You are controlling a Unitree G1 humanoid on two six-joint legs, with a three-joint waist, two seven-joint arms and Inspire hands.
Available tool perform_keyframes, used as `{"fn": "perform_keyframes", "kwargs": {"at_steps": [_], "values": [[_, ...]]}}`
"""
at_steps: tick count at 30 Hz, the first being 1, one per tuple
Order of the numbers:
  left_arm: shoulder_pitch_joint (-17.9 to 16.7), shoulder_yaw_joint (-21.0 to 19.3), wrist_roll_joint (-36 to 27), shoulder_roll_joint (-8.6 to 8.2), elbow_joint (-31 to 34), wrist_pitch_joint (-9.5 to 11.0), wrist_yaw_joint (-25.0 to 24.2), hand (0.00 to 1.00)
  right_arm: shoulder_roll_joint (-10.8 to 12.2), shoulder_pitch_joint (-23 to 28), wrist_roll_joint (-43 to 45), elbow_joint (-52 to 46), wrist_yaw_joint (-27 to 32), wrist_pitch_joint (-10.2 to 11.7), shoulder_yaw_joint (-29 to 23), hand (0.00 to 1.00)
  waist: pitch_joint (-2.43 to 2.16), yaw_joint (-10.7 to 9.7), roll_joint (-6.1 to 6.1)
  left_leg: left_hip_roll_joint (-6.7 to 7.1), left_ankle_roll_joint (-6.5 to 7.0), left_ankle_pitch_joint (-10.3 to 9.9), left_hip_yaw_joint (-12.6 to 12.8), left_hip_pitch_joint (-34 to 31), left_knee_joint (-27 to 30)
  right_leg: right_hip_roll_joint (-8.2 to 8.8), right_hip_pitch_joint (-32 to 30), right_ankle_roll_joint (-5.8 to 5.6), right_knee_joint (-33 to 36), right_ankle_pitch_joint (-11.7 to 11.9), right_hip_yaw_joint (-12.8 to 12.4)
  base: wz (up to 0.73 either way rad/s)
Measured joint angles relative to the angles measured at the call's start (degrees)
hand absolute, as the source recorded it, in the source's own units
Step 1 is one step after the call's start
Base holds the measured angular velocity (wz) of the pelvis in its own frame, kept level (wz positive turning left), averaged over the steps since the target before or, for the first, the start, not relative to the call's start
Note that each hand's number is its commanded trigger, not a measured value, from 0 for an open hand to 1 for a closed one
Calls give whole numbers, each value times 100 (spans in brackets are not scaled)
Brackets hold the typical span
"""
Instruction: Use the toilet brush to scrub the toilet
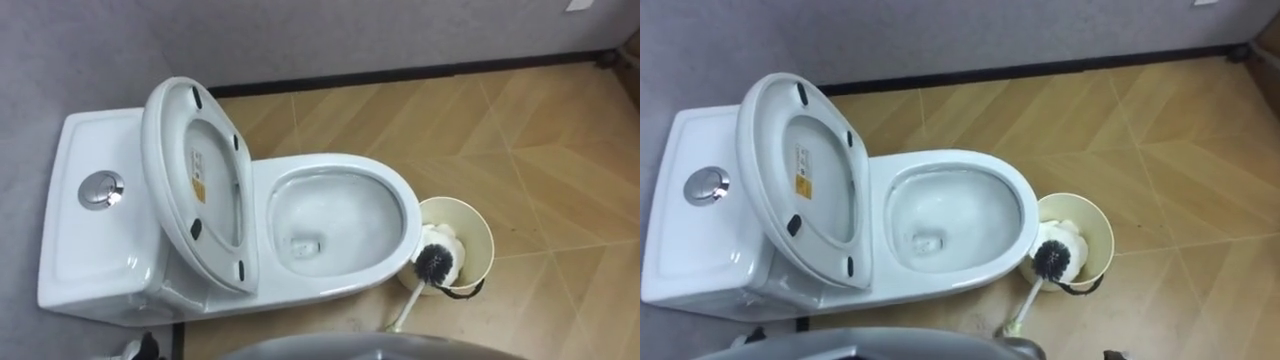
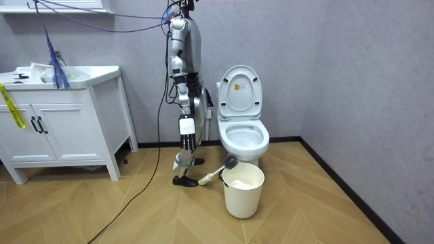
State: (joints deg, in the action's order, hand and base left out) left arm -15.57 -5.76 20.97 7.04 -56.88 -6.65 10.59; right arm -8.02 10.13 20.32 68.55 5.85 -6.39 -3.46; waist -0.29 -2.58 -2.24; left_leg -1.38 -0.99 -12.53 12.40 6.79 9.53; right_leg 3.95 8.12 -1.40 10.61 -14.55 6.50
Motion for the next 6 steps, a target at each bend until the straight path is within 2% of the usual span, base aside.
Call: {"fn": "perform_keyframes", "kwargs": {"at_steps": [6], "values": [[45, -13, 2, -2, -160, -50, -52, 0, 4, 5, -77, 24, -321, -12, -1, 0, 42, -2, 45, 3, 0, 0, -89, 80, -1, -1, 96, 0, -4, 0, 18, 2]]}}
